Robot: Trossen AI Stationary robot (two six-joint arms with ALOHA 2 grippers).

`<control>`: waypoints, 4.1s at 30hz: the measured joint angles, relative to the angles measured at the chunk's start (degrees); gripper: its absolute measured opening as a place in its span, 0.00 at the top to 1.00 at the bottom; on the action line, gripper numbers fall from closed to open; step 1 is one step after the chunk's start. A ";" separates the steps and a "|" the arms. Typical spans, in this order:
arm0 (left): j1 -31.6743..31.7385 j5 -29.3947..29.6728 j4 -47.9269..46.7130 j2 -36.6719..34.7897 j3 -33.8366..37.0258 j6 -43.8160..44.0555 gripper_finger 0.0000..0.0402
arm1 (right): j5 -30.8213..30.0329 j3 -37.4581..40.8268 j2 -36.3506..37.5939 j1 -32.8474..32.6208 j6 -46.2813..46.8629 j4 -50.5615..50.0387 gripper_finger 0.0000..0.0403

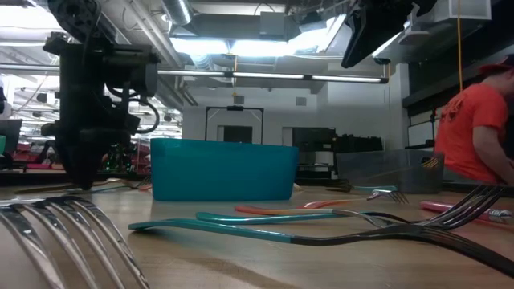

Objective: Sort silverware by color (type)
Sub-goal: Put the golden fork into the black bin

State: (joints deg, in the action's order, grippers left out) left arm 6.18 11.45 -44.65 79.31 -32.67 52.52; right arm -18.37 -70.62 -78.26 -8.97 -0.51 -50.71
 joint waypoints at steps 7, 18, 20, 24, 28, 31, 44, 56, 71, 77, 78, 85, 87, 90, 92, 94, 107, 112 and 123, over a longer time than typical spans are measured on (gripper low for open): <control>-0.05 -0.41 0.92 0.18 0.07 -0.01 0.81 | 0.02 0.01 0.00 0.00 0.00 0.03 0.76; -0.05 -0.47 2.39 0.19 0.17 -0.10 0.96 | 0.00 0.01 0.00 0.00 0.00 0.01 0.76; -0.03 -0.47 2.35 -0.24 0.28 -0.03 0.96 | 0.02 0.01 0.00 0.00 0.00 0.01 0.76; -0.03 -0.41 0.93 -0.48 -0.80 -0.13 0.97 | 0.02 0.01 0.00 0.00 -0.02 0.01 0.76; 0.03 1.00 0.10 -0.39 -2.09 -0.67 0.97 | 0.01 0.01 0.00 0.00 -0.01 0.03 0.76; 0.07 2.58 -0.43 -0.44 -3.70 -0.69 0.97 | 0.00 0.01 0.00 0.00 -0.01 0.03 0.76; 0.02 11.29 -7.75 -0.57 -14.72 -8.31 0.97 | -0.30 0.01 0.00 0.00 0.42 0.03 0.76; 0.02 18.95 7.77 -0.63 -23.45 -38.93 0.97 | -4.11 -3.86 -0.02 0.04 8.98 -0.03 0.76; -6.22 19.11 29.04 -0.63 -23.51 -71.25 0.97 | 11.27 -11.55 -0.02 11.94 20.11 6.40 0.76; -9.00 19.16 32.52 -0.16 -23.54 -81.64 0.97 | 22.65 -11.55 -0.83 18.04 22.01 10.42 0.76; -9.47 19.16 32.61 0.06 -23.54 -83.29 0.97 | 24.29 -11.55 -1.02 18.74 22.06 11.10 0.76; -12.12 19.05 36.86 3.73 -23.58 -92.07 0.97 | 31.51 -11.55 -4.69 20.77 28.98 11.99 0.76; -12.68 19.11 38.68 5.21 -23.58 -93.91 0.97 | 31.84 -11.55 -6.16 20.63 30.73 11.93 0.76; -13.40 19.11 40.46 7.25 -23.58 -96.04 0.97 | 34.81 -11.55 -8.82 20.57 33.81 11.71 0.76; -13.84 19.11 41.78 8.49 -23.58 -97.01 0.97 | 37.00 -11.51 -10.59 20.57 35.03 11.53 0.76; -14.23 19.14 42.09 9.56 -23.58 -98.11 0.97 | 38.39 -11.51 -12.09 20.57 35.12 11.49 0.76; -14.59 19.25 43.09 10.80 -23.58 -98.26 0.97 | 47.91 -11.51 -20.28 20.57 34.80 11.68 0.76; -14.59 19.09 42.98 10.80 -23.58 -98.25 0.97 | 50.64 -11.51 -21.59 20.57 34.77 11.93 0.76; -14.59 19.22 43.08 10.80 -23.58 -98.13 0.97 | 53.53 -11.51 -21.88 20.57 34.73 16.77 0.76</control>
State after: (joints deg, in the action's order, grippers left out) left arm -8.40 30.68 -1.57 90.11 -56.25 -45.60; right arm 35.16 -82.13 -100.14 11.60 34.22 -33.93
